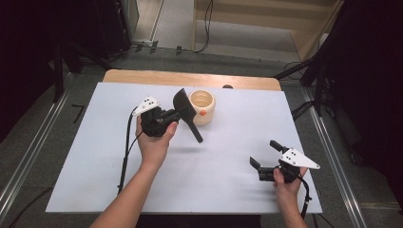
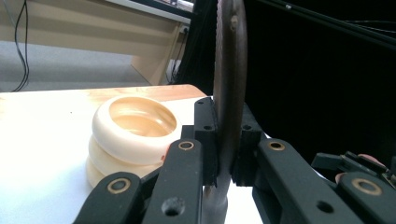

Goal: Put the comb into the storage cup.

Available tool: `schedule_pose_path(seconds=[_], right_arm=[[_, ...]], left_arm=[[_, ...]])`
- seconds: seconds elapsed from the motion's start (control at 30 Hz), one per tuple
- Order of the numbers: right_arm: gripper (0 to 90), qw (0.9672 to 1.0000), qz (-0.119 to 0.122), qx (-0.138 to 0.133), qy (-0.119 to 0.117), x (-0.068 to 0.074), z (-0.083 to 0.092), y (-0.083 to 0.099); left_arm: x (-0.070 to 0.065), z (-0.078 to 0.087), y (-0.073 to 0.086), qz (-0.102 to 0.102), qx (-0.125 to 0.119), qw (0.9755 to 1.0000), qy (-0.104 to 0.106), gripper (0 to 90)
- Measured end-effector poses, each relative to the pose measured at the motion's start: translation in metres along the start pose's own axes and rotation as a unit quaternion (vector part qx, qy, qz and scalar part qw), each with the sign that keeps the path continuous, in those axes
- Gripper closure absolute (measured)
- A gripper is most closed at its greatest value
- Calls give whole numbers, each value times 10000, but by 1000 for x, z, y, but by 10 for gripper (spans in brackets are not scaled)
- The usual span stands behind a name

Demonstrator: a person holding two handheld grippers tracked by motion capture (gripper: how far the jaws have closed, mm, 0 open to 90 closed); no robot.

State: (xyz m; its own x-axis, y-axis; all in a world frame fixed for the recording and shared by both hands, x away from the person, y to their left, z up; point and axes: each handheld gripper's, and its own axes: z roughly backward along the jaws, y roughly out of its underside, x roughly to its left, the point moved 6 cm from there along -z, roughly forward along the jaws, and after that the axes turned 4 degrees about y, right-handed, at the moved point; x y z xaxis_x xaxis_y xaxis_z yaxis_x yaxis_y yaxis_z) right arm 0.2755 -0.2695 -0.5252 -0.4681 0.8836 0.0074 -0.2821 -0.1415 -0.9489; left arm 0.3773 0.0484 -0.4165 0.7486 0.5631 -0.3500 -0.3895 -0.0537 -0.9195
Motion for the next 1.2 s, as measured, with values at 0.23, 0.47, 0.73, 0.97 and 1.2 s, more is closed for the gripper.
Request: schedule_pose_path(seconds=[0.23, 0.47, 0.73, 0.97, 1.2], right_arm=[[0, 10000, -26, 21, 34, -6, 10, 6], [0, 9999, -83, 31, 47, -11, 17, 10], [0, 9999, -68, 41, 76, -15, 26, 13], [0, 9999, -76, 40, 77, -19, 32, 17], [0, 9999, -100, 40, 41, -19, 30, 18]], left_arm=[[6, 0, -9, -9, -38, 10000, -4, 842], [10, -1, -15, -16, -57, 10000, 0, 842], [16, -5, -25, -22, -77, 10000, 28, 842], [22, -12, -33, -70, -67, 10000, -5, 842], [25, -18, -41, -5, -131, 9999, 15, 843]])
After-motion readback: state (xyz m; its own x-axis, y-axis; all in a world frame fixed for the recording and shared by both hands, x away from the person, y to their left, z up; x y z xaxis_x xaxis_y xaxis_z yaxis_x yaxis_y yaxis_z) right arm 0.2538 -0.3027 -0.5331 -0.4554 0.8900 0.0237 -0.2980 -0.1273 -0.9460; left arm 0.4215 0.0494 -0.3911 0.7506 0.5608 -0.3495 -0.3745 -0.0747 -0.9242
